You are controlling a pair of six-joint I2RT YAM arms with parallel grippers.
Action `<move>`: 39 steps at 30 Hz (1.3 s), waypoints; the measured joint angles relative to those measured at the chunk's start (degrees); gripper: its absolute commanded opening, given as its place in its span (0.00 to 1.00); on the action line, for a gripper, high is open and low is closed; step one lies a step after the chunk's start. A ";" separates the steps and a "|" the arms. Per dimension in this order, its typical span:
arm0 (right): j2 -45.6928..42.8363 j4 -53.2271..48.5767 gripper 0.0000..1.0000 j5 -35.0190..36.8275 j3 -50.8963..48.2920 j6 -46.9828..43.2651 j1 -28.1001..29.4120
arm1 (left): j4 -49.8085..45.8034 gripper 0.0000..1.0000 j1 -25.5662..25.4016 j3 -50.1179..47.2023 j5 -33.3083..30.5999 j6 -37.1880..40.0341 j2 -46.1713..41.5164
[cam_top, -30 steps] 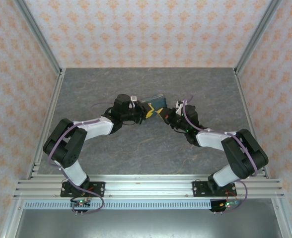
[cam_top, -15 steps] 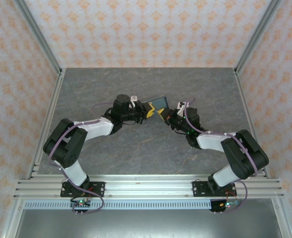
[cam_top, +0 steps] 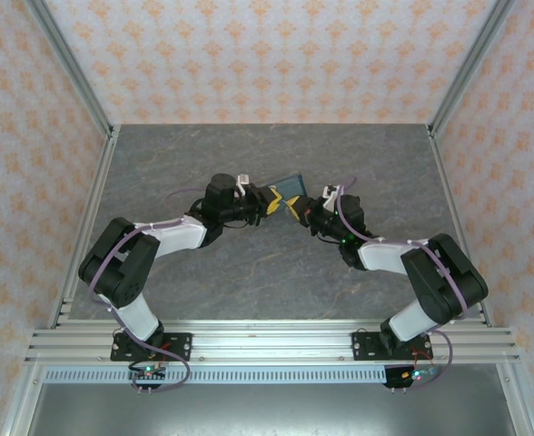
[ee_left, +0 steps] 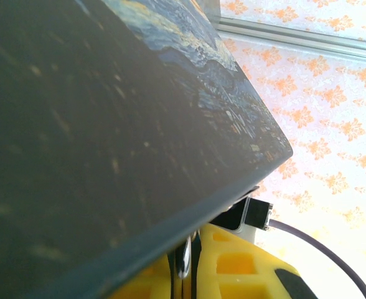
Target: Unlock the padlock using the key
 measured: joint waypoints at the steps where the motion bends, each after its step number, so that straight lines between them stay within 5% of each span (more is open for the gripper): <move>1: 0.07 -0.11 0.00 0.00 0.20 0.20 0.00 | 0.28 0.00 0.00 0.00 -0.17 0.00 0.00; 10: 0.70 -1.36 0.00 -0.17 1.20 1.40 0.00 | 0.44 0.00 0.26 0.00 -0.35 0.20 0.00; 26: -2.08 -14.34 0.00 0.07 4.85 -12.09 0.00 | -0.83 0.00 0.35 0.00 0.52 1.53 0.00; 39: -2.19 -15.08 0.00 -1.09 5.55 -6.47 -0.04 | -1.03 0.00 0.94 0.00 1.88 5.22 0.00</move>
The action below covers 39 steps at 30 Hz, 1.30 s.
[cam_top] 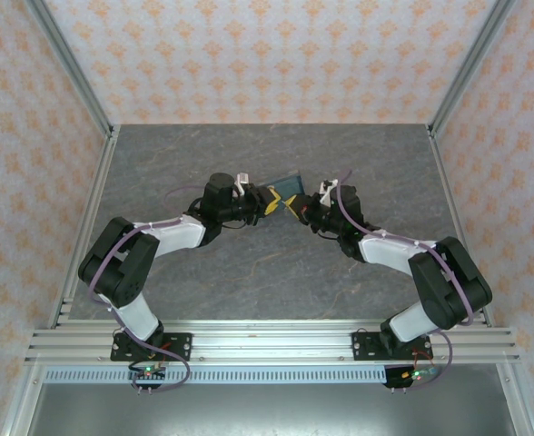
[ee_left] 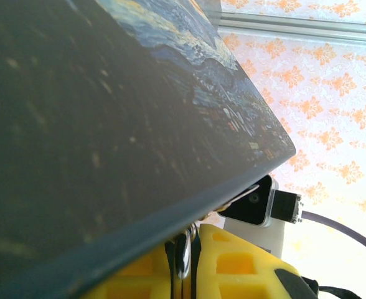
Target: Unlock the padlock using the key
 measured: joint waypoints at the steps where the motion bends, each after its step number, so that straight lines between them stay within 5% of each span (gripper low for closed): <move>1: 0.04 0.35 0.00 -0.17 -0.07 1.05 -0.02 | 0.00 0.00 0.13 0.00 0.35 0.52 -0.09; 28: 2.32 10.32 0.00 -2.56 -2.27 9.55 -0.39 | 0.87 0.00 0.81 0.00 1.33 2.91 -0.94; 39: 0.66 1.97 0.00 -0.59 -0.22 -0.09 0.09 | -0.24 0.00 0.81 -0.02 1.42 1.79 -0.92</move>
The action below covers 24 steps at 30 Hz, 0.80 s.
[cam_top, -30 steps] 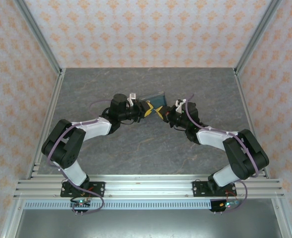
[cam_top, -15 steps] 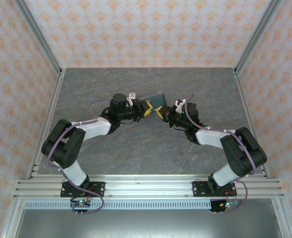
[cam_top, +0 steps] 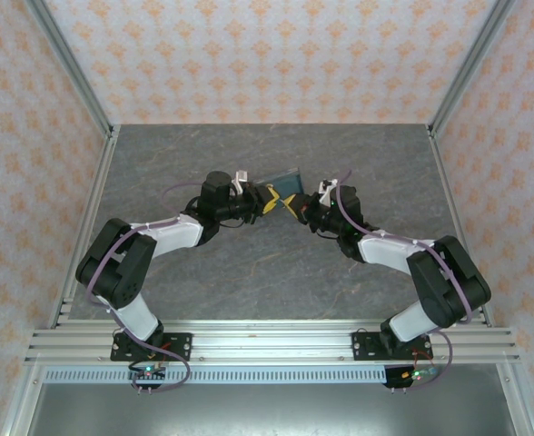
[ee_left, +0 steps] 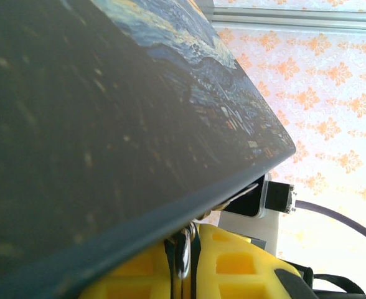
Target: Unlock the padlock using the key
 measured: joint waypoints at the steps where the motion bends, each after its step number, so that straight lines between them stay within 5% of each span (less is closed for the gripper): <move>1: 0.00 -0.15 0.00 0.02 0.02 -0.57 0.00 | 0.00 0.00 0.00 -0.09 0.02 -0.50 0.00; 24: -0.35 0.92 0.00 -0.76 -1.66 -1.36 -0.17 | 0.00 0.00 -0.04 -0.72 1.53 -1.42 0.44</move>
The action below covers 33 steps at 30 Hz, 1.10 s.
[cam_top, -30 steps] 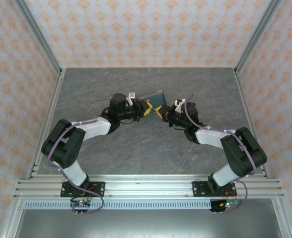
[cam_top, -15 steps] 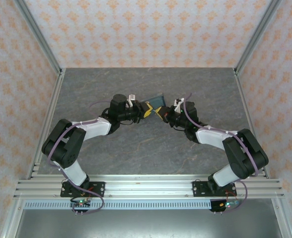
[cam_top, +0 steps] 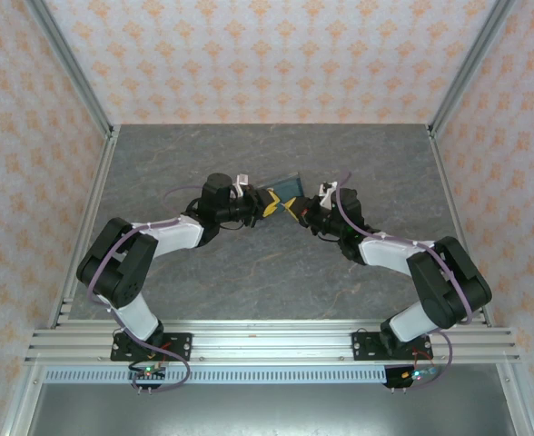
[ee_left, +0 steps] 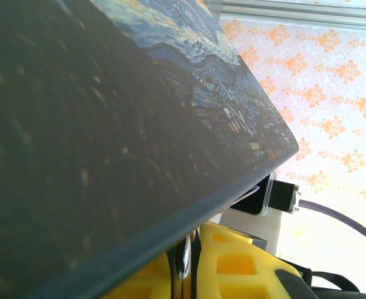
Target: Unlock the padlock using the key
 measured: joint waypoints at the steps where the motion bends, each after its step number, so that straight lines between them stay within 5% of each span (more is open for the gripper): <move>1: 0.00 -0.09 0.00 -0.04 0.00 -0.24 0.00 | 0.00 0.00 0.00 0.00 0.02 0.04 0.00; 33: -0.59 3.58 0.00 -5.01 -3.26 0.37 -2.01 | -2.45 0.00 -0.72 0.44 2.38 2.14 0.00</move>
